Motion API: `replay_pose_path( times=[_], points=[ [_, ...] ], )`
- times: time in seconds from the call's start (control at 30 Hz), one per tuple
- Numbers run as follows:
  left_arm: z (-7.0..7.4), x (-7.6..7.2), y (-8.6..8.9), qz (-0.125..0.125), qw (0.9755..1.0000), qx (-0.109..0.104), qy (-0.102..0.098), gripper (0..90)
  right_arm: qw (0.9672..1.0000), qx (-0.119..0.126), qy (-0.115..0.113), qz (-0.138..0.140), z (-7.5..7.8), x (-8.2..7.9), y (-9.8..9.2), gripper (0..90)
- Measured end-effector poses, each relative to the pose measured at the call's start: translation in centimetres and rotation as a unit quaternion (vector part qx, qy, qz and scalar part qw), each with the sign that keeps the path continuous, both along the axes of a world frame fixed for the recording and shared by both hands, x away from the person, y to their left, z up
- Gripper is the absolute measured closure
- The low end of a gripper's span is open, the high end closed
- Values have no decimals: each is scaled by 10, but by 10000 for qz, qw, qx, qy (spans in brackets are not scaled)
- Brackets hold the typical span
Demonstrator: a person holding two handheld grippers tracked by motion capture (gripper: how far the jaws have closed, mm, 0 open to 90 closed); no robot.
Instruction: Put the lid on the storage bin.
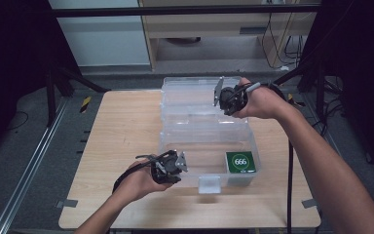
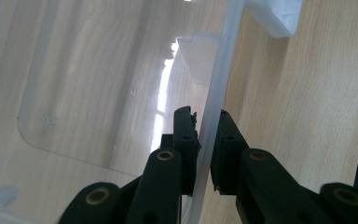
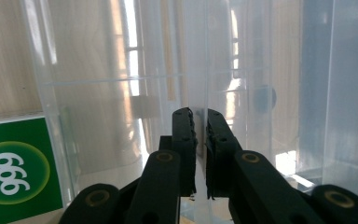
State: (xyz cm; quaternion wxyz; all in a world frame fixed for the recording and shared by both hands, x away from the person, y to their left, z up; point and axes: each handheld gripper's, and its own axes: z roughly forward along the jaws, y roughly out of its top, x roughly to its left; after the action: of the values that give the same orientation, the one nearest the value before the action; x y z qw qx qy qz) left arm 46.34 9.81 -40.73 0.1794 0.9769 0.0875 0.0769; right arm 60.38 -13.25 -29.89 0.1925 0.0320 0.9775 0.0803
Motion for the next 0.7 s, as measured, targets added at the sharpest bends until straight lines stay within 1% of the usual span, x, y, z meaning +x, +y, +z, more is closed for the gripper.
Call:
replay_pose_path(
  times=[0.17,0.2,0.27,0.37,0.53,0.57,0.6,0.63,0.67,0.7],
  points=[
    [0,0,1,87,9999,-80,11,814,10000,2,14,9,2,-4,1,867],
    [-1,0,2,105,9999,-108,22,812,10000,48,33,40,4,-7,2,874],
    [-1,1,2,132,9998,-126,29,812,10000,46,51,46,5,-8,2,875],
    [-1,1,2,156,9998,-137,57,810,9999,33,60,90,8,-15,3,879],
    [-1,1,1,242,9996,-147,91,805,9998,-9,-30,199,11,-30,4,880],
    [-2,0,1,290,9993,-215,93,805,9997,6,-41,220,11,-32,4,880],
    [-2,0,1,301,9993,-217,90,804,9997,26,-57,242,11,-35,4,881],
    [-3,-3,1,512,9982,-262,183,804,9996,45,-69,261,11,-38,4,880],
    [-2,1,1,295,9993,-205,83,804,9996,72,-86,273,12,-42,3,880],
    [-2,1,1,285,9994,-204,82,803,9995,87,-89,297,11,-45,3,880]
  ],
)
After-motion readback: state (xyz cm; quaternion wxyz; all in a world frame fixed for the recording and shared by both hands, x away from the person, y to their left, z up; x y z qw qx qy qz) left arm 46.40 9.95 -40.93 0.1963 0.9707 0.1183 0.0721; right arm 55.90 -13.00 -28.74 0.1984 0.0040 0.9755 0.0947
